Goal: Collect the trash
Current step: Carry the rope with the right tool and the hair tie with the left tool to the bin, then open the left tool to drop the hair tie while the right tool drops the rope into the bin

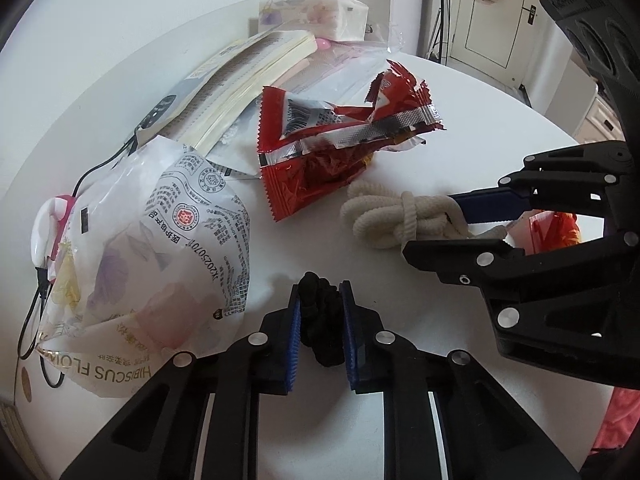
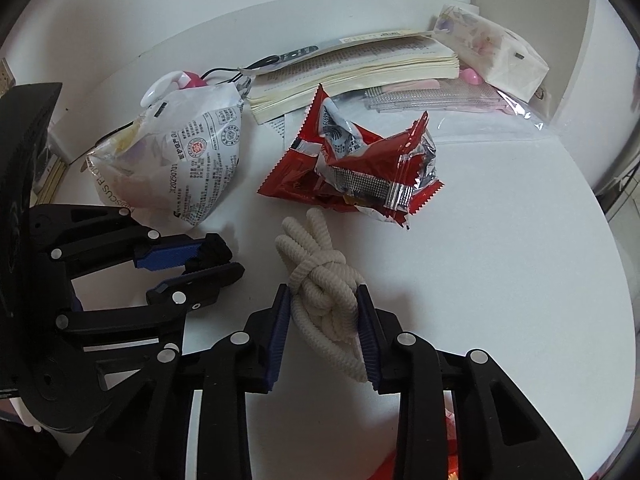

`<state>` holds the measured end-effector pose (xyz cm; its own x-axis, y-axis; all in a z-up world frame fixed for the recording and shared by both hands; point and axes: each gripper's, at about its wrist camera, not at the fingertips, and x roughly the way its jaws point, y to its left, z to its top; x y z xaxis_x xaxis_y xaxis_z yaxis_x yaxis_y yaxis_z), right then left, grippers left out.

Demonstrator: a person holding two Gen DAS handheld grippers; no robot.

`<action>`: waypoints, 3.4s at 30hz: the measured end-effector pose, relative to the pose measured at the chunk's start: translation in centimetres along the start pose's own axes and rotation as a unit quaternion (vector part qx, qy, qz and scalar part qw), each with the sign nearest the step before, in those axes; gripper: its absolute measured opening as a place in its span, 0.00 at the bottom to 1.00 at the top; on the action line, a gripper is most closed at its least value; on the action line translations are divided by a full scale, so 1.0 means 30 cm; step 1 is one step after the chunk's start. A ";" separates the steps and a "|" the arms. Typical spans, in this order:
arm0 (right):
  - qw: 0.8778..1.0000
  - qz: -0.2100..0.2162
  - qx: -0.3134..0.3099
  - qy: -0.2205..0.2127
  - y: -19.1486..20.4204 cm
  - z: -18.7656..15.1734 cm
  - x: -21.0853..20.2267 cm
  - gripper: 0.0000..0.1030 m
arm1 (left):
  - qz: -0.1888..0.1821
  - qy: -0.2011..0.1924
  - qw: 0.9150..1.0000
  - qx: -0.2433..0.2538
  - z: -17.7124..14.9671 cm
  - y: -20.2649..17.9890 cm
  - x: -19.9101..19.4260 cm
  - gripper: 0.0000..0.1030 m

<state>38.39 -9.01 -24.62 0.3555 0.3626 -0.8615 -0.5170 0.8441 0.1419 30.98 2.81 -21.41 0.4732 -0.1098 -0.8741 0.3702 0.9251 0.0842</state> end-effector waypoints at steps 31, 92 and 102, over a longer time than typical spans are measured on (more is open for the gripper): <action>0.986 0.038 0.081 -0.143 0.170 -0.421 -0.734 0.21 | -0.020 -0.070 0.996 0.057 -0.175 -0.359 -0.542 0.17; 0.885 -0.052 0.463 0.013 -0.364 -1.629 -0.279 0.21 | -0.140 0.144 0.956 0.215 -0.463 -1.244 0.271 0.19; 0.872 -0.047 0.486 0.043 -0.419 -1.708 -0.125 0.22 | -0.138 0.173 0.950 0.221 -0.522 -1.274 0.381 0.22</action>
<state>3.67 -41.21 -48.16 0.2791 0.2786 -0.9190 0.4298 0.8195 0.3790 9.73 -28.10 -42.11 0.0475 -0.1290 -0.9905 0.7781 0.6266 -0.0443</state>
